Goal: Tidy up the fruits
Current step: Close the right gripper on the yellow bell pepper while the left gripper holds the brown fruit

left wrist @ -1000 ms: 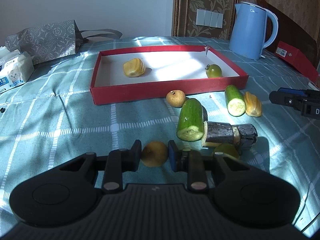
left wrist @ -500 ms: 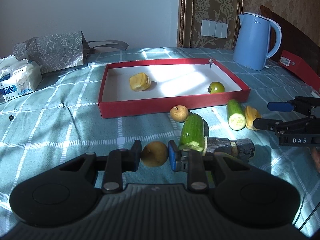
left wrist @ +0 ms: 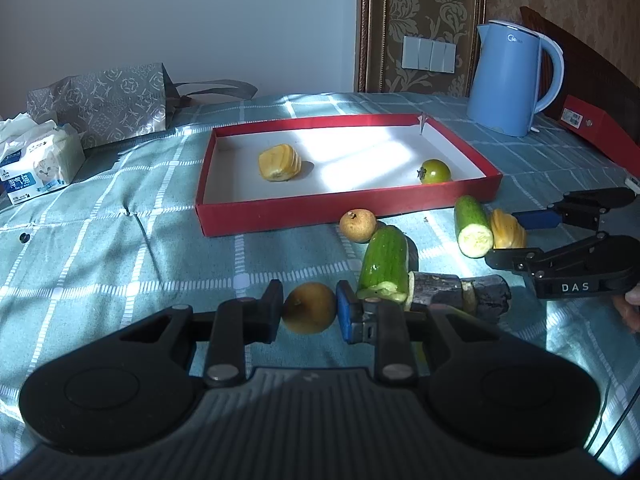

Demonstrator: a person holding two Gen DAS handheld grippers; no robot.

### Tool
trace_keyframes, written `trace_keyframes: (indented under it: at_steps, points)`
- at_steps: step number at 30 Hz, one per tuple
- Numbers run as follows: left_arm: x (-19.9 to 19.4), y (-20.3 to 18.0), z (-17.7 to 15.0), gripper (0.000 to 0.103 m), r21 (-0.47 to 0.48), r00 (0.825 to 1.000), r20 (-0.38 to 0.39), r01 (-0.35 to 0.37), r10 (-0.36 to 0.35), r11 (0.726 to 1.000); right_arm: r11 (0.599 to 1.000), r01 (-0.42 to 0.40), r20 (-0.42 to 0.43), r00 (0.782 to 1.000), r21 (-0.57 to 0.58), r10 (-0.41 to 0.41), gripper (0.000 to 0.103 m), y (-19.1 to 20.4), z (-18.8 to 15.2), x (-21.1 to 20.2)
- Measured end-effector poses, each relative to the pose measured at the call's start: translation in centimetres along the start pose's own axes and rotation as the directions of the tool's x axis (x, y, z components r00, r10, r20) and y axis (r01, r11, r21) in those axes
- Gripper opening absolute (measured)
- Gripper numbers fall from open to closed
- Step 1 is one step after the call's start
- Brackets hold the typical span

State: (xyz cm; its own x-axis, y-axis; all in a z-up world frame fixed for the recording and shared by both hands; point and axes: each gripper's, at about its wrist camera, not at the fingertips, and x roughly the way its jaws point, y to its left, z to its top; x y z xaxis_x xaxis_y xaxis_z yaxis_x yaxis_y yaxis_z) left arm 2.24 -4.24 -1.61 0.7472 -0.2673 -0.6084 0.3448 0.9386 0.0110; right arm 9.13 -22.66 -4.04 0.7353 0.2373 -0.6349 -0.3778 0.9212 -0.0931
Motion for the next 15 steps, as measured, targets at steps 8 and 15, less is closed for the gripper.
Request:
trace_keyframes:
  at_steps: [8,15]
  points:
    - [-0.1,-0.1,0.1,0.026,0.001,1.0,0.002,-0.006,0.006,1.0,0.999,0.006,0.009,1.0,0.031,-0.006,0.046,-0.3,-0.1,-0.5]
    - [-0.3,0.2,0.3,0.026,-0.008,1.0,0.006,-0.016,0.016,1.0,0.999,0.025,0.043,0.999,0.042,-0.027,0.046,-0.1,-0.3,-2.2]
